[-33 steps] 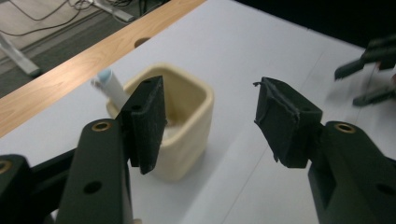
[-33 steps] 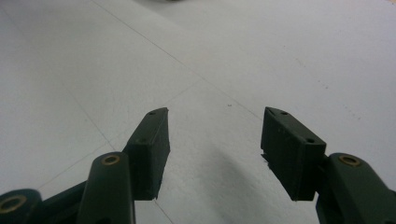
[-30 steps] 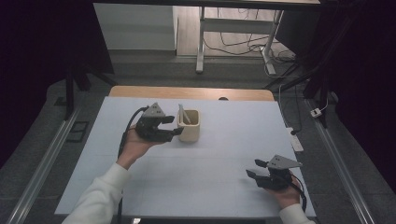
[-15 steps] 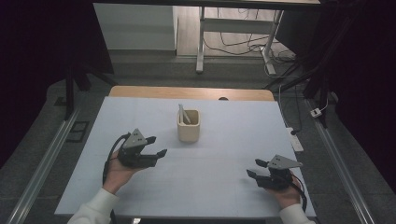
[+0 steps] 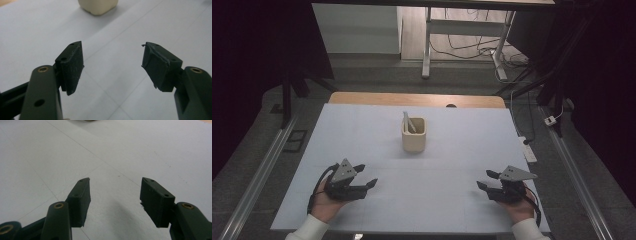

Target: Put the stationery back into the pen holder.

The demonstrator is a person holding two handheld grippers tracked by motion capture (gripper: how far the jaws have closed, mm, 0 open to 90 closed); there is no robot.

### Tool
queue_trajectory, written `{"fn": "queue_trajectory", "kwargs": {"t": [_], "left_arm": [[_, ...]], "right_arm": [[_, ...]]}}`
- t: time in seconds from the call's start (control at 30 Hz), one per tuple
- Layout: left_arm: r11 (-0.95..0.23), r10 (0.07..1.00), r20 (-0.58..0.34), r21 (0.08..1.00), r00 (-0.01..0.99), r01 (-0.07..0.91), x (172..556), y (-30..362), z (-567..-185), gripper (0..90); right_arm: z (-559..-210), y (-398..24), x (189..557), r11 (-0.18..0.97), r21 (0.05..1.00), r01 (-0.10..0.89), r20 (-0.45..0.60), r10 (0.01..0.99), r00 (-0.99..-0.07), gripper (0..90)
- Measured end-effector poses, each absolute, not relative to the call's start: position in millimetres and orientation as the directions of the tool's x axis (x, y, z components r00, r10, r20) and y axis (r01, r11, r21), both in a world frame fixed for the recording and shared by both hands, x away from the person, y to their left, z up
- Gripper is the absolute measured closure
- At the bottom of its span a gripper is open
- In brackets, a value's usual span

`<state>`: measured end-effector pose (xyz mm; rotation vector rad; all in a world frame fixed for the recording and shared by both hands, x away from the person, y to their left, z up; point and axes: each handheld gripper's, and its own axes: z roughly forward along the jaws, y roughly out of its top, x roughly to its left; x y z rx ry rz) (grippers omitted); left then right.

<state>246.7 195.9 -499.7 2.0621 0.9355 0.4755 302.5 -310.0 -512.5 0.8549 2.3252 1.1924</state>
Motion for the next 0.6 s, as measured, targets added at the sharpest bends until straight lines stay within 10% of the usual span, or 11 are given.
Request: {"fn": "queue_trajectory", "kwargs": {"t": [0.6], "left_arm": [[-0.393, 0.766, 0.003, 0.793, 0.643, 0.465, 249.1, 203.1, -503.6, 32.2]], "right_arm": [[-512.5, -311.6, 302.7, 0.450, 0.828, 0.335, -0.065, 0.670, -0.739, 41.3]]}}
